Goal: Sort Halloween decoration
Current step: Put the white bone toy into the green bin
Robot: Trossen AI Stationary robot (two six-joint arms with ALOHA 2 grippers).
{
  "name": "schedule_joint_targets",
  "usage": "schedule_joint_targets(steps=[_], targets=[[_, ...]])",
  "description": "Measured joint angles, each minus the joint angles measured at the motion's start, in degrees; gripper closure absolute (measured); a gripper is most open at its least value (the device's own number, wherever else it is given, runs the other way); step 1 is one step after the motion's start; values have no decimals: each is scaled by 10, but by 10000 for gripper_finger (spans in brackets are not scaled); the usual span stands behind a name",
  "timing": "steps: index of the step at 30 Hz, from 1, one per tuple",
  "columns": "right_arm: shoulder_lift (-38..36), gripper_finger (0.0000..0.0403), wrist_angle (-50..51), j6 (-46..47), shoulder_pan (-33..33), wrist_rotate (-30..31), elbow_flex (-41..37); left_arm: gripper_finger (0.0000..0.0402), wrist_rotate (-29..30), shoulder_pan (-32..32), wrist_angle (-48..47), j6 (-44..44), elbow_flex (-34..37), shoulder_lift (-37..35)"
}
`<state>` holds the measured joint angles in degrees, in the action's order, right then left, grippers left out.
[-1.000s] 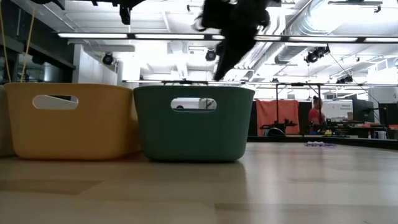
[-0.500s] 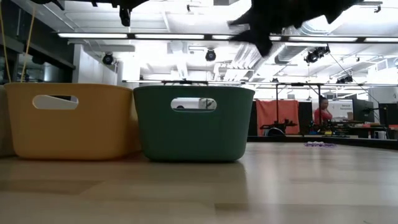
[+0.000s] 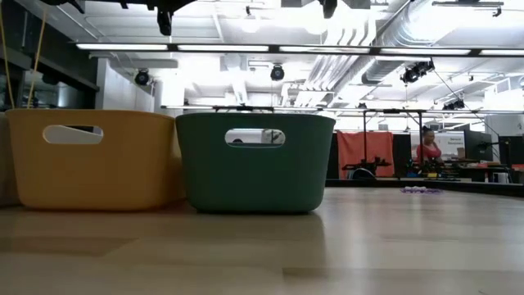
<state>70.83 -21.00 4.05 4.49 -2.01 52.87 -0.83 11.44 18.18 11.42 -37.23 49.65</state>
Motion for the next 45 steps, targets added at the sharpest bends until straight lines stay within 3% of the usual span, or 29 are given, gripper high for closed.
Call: schedule_joint_targets(steps=[4, 6, 20, 34, 38, 41, 45], targets=[[1, 376, 33, 23, 26, -7, 2, 401, -19, -6, -1, -18, 0, 0], [0, 393, 32, 31, 37, -27, -2, 401, -34, -12, -3, -39, 0, 0], [1, 401, 39, 35, 49, -67, -6, 401, -35, -19, -7, -46, 0, 0], [1, 402, 40, 50, 49, -68, -6, 401, -35, -18, -49, -31, 0, 1], [1, 403, 40, 51, 49, -68, -6, 401, 2, -16, -54, 27, -1, 8], [1, 403, 40, 50, 49, -68, -6, 401, 87, 17, -143, 82, -36, 32], [1, 403, 41, 50, 54, -68, -6, 398, 114, 137, -397, 94, -147, 93]])
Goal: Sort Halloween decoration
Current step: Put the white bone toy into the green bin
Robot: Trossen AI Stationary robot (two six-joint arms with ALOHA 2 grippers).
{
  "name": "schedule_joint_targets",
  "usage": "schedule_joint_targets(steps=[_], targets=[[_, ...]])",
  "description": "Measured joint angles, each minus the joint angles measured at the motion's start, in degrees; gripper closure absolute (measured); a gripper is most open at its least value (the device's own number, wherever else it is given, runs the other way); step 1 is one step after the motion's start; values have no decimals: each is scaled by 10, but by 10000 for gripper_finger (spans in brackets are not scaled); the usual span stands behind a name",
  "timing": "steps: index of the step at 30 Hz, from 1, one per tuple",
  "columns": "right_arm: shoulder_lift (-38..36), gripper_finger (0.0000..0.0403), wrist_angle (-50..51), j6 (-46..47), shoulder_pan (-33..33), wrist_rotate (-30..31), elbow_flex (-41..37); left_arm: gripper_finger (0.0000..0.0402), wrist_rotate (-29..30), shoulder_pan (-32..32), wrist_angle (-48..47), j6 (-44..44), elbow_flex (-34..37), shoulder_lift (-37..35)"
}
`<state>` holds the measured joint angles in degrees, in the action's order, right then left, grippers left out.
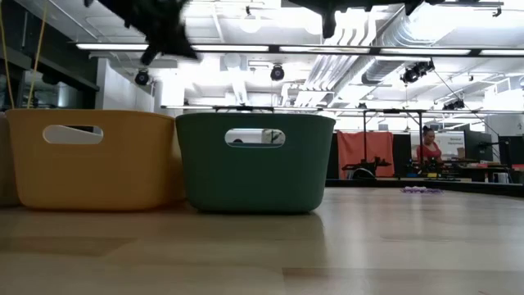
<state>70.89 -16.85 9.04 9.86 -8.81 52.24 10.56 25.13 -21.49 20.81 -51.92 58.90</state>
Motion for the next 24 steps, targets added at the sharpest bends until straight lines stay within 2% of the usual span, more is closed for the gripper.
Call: schedule_joint_targets(steps=[2, 4, 6, 10, 18, 22, 24], targets=[[0, 403, 7, 0, 3, 0, 0, 393, 6, 75, -108, -17, -41, 43], [0, 403, 15, 0, 3, 0, 0, 382, 7, 140, -167, -41, -60, 81], [0, 403, 23, 0, 3, 0, 0, 366, 5, 191, -189, -42, -62, 113], [0, 403, 42, 0, 3, 0, 0, 323, 4, 266, -205, 11, -41, 171], [0, 403, 55, 0, 2, 0, 0, 245, 1, 327, -191, 78, -2, 264], [0, 403, 64, -4, 2, 0, 0, 230, 5, 334, -178, 90, -1, 309], [0, 403, 68, -5, 2, 0, 0, 230, 26, 333, -172, 99, -3, 326]])
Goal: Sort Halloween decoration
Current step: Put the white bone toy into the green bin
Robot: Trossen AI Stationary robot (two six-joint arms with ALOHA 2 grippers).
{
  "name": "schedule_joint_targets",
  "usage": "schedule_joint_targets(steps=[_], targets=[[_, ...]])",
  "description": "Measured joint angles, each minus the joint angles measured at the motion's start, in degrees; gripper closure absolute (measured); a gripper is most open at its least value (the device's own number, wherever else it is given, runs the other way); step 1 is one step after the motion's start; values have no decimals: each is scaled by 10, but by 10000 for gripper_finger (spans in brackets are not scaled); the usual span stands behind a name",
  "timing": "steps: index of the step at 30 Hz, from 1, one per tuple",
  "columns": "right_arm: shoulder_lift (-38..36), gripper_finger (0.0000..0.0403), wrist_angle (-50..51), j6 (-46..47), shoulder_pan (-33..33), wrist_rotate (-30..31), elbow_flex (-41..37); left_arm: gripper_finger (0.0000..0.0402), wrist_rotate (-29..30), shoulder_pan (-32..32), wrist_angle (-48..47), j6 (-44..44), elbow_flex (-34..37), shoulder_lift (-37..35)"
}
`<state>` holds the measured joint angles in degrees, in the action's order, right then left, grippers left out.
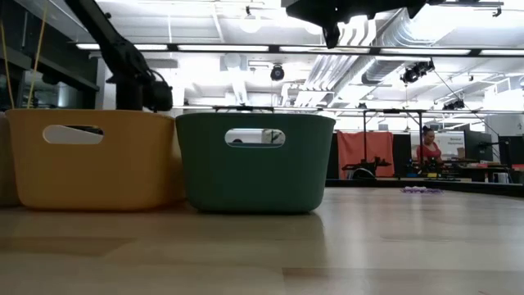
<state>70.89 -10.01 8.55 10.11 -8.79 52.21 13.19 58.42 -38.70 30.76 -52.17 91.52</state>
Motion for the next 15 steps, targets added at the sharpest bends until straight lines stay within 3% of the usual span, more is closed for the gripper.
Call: schedule_joint_targets(steps=[7, 15], targets=[[0, 403, 16, 0, 0, 0, 0, 242, 55, -15, 5, 22, -4, 21], [0, 403, 22, -7, 0, 0, 0, 262, 41, -25, 27, 108, 4, 23]])
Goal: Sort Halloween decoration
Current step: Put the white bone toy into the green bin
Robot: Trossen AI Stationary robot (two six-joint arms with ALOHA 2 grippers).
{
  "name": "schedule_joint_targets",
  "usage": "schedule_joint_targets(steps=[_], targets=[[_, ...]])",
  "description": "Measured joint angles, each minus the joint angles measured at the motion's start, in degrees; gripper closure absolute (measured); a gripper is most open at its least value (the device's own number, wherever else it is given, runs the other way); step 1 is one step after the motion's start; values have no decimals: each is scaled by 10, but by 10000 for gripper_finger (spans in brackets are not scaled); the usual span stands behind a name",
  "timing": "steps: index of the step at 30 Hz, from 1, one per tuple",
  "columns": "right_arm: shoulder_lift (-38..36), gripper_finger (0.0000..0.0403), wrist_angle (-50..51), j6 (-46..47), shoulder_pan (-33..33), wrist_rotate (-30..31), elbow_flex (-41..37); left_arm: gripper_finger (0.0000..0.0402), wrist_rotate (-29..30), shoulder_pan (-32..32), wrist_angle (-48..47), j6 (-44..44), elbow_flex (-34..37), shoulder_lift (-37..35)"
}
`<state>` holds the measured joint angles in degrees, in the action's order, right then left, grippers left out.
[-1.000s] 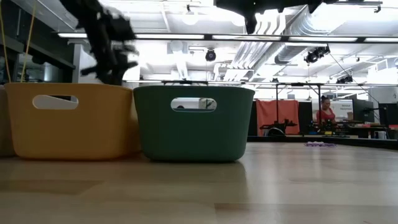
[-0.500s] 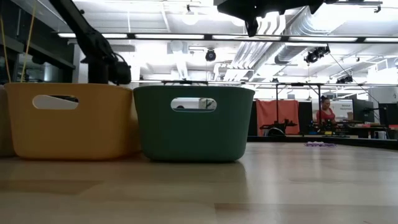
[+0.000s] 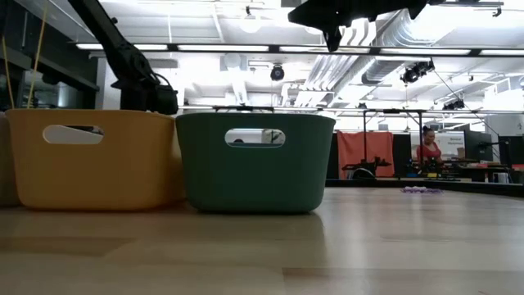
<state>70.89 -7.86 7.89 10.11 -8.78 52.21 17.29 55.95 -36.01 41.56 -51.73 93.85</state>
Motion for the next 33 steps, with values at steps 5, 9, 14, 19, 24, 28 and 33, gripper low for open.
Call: schedule_joint_targets(steps=[5, 9, 14, 19, 24, 28, 33], targets=[[0, 403, 2, -6, 0, 0, 0, 277, 41, -32, 29, 28, 27, 6], [0, 403, 10, -4, 0, 0, 0, 287, 62, -45, 45, 44, 39, 6], [0, 403, 23, -4, 0, 0, 0, 292, 71, -47, 51, 61, 41, 6], [0, 403, 28, -4, 0, -4, 0, 291, 55, -50, 51, 98, 41, 6], [0, 403, 28, -4, 0, -12, 0, 291, 57, -61, 52, 150, 40, 15], [0, 403, 32, -4, 0, -13, 0, 291, 60, -79, 51, 161, 40, 32], [0, 403, 42, -4, 0, -13, 0, 291, 62, -98, 42, 169, 40, 36]])
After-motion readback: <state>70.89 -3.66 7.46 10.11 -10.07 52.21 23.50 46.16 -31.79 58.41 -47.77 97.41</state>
